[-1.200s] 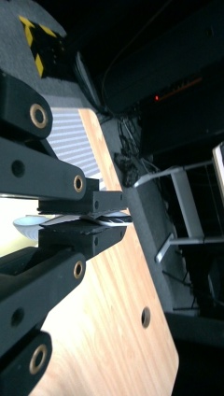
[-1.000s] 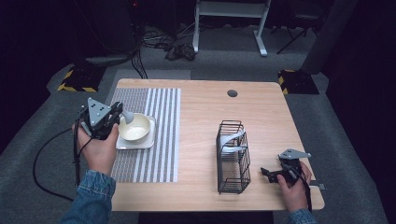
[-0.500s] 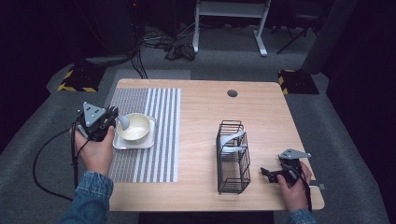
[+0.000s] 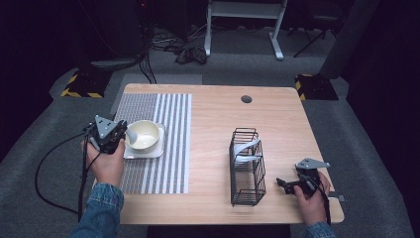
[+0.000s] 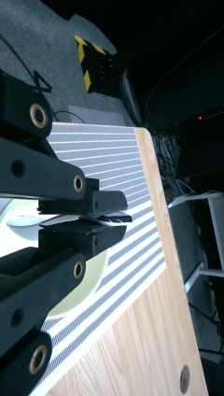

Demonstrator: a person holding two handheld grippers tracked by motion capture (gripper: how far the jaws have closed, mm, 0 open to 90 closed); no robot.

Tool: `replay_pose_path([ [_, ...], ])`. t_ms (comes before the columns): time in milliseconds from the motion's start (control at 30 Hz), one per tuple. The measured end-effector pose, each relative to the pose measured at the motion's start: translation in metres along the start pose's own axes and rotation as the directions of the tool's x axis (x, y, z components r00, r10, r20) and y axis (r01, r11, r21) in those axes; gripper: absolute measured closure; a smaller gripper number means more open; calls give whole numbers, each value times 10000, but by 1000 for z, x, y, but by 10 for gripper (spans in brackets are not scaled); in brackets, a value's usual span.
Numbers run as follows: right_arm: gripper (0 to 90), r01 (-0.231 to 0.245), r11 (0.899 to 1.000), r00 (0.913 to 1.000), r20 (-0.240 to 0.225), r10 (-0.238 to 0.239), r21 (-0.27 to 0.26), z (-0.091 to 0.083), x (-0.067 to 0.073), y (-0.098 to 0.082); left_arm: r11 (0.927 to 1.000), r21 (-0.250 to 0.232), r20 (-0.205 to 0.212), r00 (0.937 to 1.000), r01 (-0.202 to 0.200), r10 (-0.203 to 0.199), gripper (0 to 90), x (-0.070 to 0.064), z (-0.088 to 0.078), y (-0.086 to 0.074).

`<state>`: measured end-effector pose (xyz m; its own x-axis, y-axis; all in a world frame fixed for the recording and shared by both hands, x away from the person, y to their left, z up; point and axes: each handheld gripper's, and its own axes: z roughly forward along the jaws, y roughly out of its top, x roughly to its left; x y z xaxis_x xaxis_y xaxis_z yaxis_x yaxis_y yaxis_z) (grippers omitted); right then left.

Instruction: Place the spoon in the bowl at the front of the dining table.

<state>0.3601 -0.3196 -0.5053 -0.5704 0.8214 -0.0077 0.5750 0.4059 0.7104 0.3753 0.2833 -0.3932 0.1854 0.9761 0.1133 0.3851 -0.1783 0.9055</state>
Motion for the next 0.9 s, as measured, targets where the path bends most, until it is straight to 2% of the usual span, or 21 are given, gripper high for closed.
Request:
replay_pose_path([
  [333,2,2,10000,10000,3,-2,-1,0,0,0,9997,197,-276,9995,-149,154,845,-3,18,-13],
  [533,2,2,10000,10000,1,-2,-1,0,0,0,9992,316,-313,9992,-253,263,845,-6,19,-11],
  [633,2,2,10000,10000,3,-2,-3,0,0,0,9992,336,-172,9996,-234,240,840,-8,20,-10],
  [700,2,1,10000,10000,1,-1,-1,0,0,0,9995,303,120,9999,-110,106,770,-13,23,-10],
  [900,2,5,10000,10000,2,-5,-2,0,0,0,9994,354,519,9987,-21,2,670,-23,27,-7],
])
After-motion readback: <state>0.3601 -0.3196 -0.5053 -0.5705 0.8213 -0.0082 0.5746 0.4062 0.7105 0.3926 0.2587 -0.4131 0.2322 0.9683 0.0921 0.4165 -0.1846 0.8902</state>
